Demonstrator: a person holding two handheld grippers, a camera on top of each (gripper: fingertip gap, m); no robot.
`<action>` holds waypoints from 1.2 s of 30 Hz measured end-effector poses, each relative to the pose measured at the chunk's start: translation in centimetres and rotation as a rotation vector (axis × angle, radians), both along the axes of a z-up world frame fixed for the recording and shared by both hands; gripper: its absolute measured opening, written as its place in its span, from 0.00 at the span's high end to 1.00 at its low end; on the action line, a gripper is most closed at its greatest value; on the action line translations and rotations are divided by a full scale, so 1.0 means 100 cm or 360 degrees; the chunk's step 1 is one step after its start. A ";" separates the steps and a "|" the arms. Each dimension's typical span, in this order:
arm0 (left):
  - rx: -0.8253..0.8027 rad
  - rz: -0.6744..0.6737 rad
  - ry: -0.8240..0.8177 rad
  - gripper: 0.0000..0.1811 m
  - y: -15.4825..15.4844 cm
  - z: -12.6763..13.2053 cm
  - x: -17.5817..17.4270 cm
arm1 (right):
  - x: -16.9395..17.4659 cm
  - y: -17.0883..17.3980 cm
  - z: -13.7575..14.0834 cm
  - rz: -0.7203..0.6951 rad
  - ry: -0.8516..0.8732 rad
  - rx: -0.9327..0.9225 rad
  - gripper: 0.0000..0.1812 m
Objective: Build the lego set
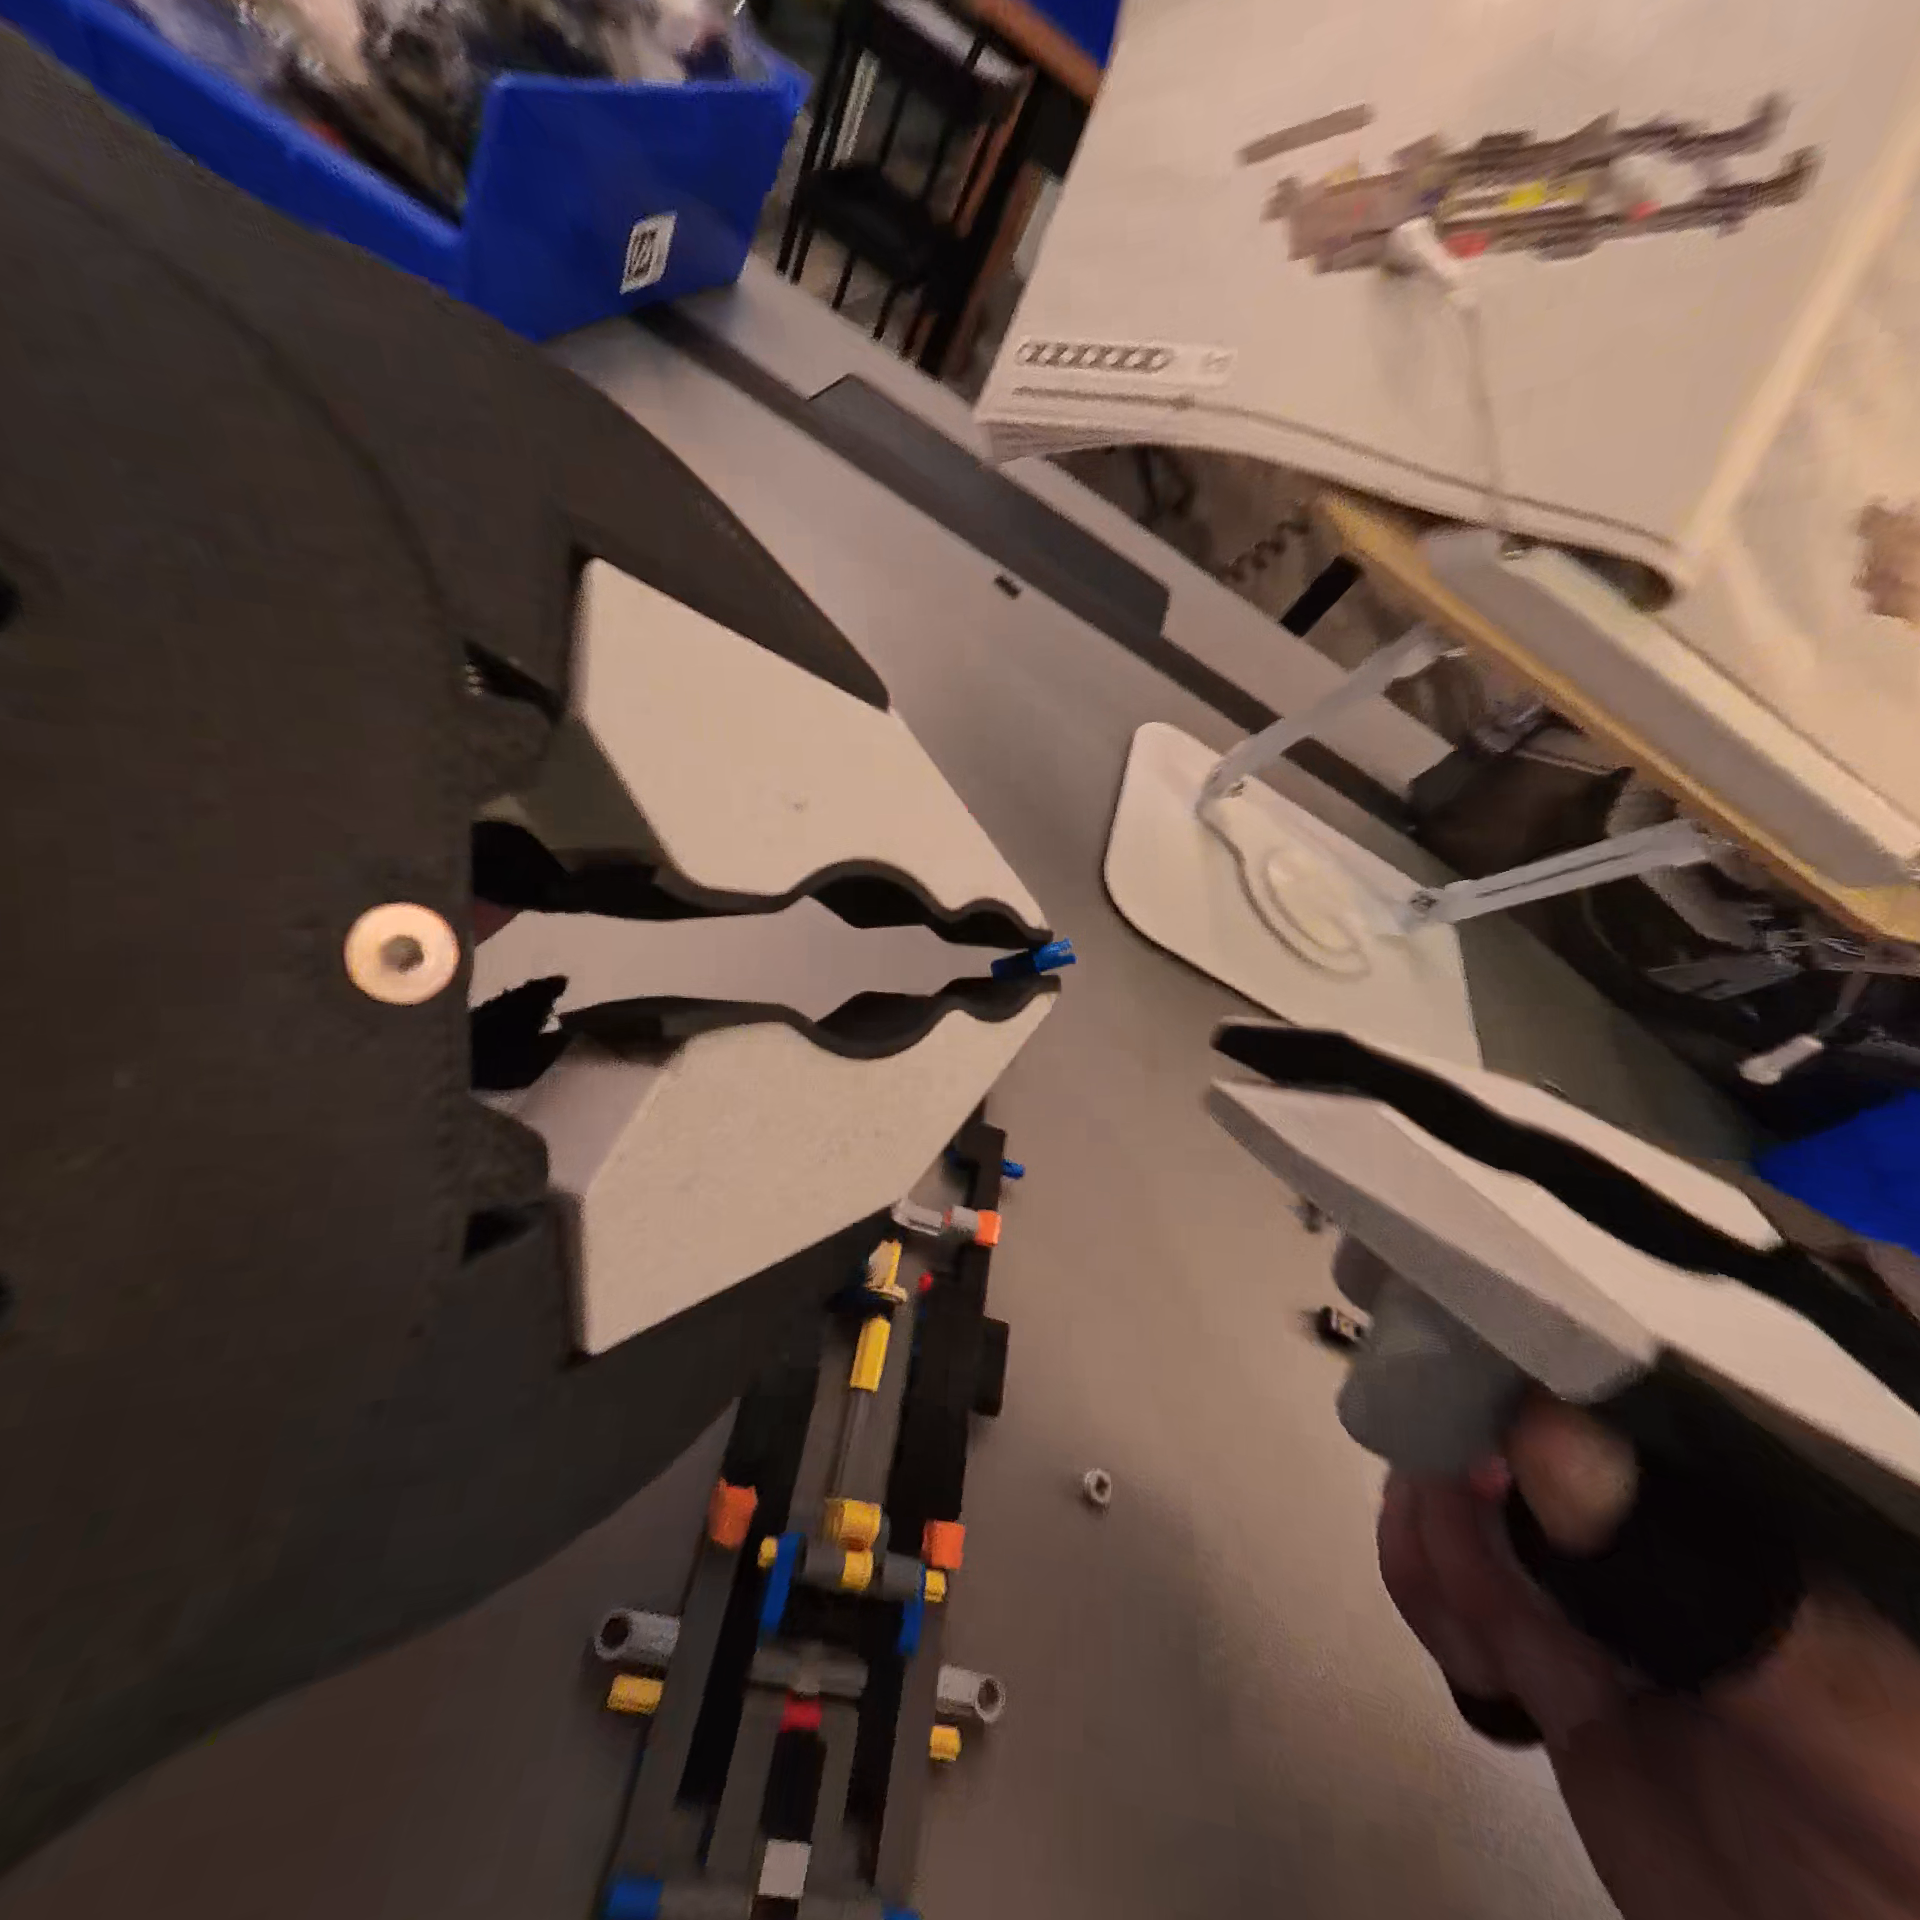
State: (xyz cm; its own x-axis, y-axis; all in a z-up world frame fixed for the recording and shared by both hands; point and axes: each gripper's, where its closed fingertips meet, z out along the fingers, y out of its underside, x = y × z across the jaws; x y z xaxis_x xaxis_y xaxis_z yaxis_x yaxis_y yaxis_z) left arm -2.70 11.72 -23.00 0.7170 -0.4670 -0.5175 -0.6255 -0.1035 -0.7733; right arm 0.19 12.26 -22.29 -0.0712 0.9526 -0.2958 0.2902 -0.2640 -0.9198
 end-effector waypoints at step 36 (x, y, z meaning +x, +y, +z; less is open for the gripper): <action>-0.0640 -0.0024 -0.0078 0.81 -0.039 -0.080 -0.006 | 0.018 -0.002 -0.039 0.0068 -0.0230 -0.0117 1.00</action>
